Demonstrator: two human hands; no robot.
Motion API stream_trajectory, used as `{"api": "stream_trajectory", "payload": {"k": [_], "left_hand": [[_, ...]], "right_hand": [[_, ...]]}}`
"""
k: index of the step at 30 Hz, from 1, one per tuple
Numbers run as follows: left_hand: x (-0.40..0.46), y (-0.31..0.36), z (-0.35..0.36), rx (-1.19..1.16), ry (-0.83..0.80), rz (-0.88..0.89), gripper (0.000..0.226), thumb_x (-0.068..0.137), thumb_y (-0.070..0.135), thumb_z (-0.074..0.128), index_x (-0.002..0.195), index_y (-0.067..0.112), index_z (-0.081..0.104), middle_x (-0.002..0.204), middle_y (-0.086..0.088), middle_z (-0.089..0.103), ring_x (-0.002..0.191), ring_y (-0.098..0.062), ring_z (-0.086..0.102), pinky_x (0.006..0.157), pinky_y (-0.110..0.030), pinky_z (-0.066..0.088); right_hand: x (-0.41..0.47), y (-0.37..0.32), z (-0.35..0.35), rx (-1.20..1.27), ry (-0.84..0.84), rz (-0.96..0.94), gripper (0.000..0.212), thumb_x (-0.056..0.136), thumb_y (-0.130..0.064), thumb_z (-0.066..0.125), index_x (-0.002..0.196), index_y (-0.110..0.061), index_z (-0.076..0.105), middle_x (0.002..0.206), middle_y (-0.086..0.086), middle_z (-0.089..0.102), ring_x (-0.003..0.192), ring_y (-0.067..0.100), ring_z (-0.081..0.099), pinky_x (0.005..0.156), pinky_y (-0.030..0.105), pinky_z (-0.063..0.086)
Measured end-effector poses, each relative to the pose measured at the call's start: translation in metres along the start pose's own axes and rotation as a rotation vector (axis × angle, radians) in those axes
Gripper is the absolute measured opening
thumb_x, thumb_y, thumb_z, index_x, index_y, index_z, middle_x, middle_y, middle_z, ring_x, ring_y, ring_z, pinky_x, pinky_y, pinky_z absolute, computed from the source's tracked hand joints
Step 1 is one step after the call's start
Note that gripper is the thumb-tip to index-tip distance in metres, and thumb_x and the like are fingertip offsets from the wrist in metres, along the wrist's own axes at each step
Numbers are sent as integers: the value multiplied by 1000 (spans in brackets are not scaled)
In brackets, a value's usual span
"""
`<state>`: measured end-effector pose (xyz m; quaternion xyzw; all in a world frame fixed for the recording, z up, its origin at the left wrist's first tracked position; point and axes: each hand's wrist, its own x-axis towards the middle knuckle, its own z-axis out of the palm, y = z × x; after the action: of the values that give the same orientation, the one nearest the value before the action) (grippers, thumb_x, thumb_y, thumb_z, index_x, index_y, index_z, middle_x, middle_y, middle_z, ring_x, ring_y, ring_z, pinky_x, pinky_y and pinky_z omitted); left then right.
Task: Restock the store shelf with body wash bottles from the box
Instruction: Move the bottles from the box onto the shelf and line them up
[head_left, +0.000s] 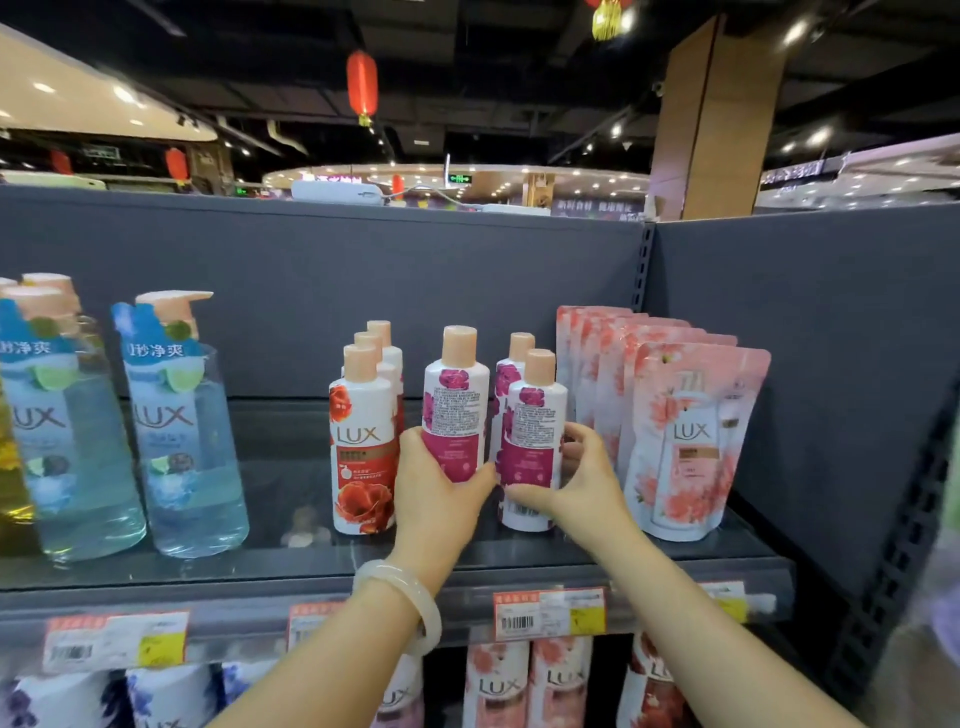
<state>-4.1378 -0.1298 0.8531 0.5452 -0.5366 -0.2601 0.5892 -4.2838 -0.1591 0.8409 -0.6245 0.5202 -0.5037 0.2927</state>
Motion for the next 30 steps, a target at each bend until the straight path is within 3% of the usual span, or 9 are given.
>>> {"api": "stream_trajectory", "payload": {"k": [2,5,7,10,15,17,20,26,30], "left_hand": [[-1,-8,1,26,-20,-33,52,75,13,75,104,23,34,96,10,50,86,-6,52,70,-13,41],[3,-11,2,43,-58,-55,52,76,12,74,106,21,33,95,9,50,78,-4,53,53,-4,42],[4,-15,2,73,-70,-62,54,75,14,75,107,22,33,104,5,52,89,-9,56,65,-9,42],[4,-18,1,97,-60,-95,54,74,16,76,107,25,34,106,5,52,86,-8,54,61,-9,41],[4,-18,4,207,-13,-128,67,61,26,78,117,18,42,113,-4,56,107,-24,56,92,-43,50],[-1,-16,6,234,34,-136,72,64,20,78,124,13,37,119,-9,49,113,-27,49,98,-41,45],[-10,-14,11,241,126,-103,81,67,14,77,132,8,28,126,-12,38,118,-27,39,99,-35,38],[-11,-18,17,256,183,-73,78,71,20,78,131,11,28,126,-10,41,117,-28,46,95,-43,47],[-11,-20,16,208,168,-68,79,73,18,76,133,15,25,126,-5,49,117,-23,53,97,-43,48]], "right_hand": [[-1,2,-2,-7,-15,8,90,63,-15,86,136,-16,33,126,2,48,114,15,48,98,31,41],[-3,6,-3,-9,-1,7,89,64,-18,86,136,-15,33,125,1,49,113,14,49,95,27,39],[-6,6,-2,5,4,16,88,65,-19,85,136,-15,34,121,0,50,111,14,51,96,30,41],[-10,5,2,32,3,15,84,66,-16,84,134,-17,34,119,-1,51,107,13,52,95,31,42],[-12,5,11,23,14,9,88,64,-12,84,133,-20,31,118,-2,49,99,8,56,86,26,46],[-13,8,16,-10,45,4,95,59,-17,85,136,-21,28,122,1,49,109,17,55,96,38,47],[-16,9,19,-51,60,-8,95,59,-20,84,136,-23,29,120,0,49,112,18,52,99,42,45],[-16,13,21,-91,79,-24,87,65,-19,81,136,-20,31,121,0,52,113,16,53,95,34,46],[-16,10,20,-82,59,-25,77,73,-15,77,135,-19,32,111,-8,54,94,7,55,68,7,37]]}}
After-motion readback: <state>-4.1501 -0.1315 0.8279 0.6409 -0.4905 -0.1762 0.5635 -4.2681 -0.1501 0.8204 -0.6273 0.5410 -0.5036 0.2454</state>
